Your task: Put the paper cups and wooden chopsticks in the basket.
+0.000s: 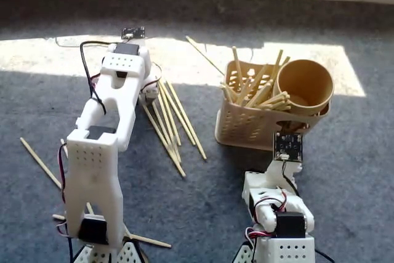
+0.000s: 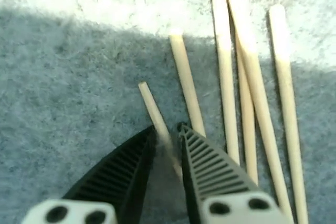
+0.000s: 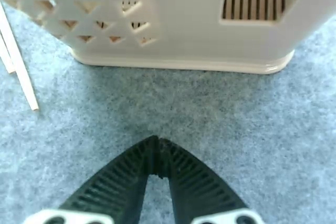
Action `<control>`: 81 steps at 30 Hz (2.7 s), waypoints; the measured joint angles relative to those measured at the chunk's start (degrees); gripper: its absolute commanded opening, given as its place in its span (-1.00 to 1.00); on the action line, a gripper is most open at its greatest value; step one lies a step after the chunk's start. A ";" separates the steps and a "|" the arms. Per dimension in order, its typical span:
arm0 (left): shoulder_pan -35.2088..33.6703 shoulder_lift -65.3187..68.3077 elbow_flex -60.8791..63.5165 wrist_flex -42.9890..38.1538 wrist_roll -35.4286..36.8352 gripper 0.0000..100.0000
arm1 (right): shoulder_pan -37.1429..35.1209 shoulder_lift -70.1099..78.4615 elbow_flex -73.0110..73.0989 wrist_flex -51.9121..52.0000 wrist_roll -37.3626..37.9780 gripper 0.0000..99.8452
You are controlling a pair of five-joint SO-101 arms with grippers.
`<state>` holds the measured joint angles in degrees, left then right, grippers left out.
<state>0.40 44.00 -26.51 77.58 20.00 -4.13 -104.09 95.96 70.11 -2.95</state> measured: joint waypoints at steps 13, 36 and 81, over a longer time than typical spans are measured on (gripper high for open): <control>0.00 2.55 -7.30 8.44 -0.18 -0.99 | 0.00 0.00 0.00 0.00 0.00 -0.98; -0.35 -1.93 -10.46 17.93 -0.18 -0.99 | 0.00 0.00 0.00 0.00 0.00 -0.98; 19.96 -74.73 28.57 -32.88 -0.18 -0.99 | 0.00 0.00 0.00 0.00 0.00 -0.98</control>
<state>20.35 -30.73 2.07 44.70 19.82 -4.13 -104.09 95.96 70.11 -2.95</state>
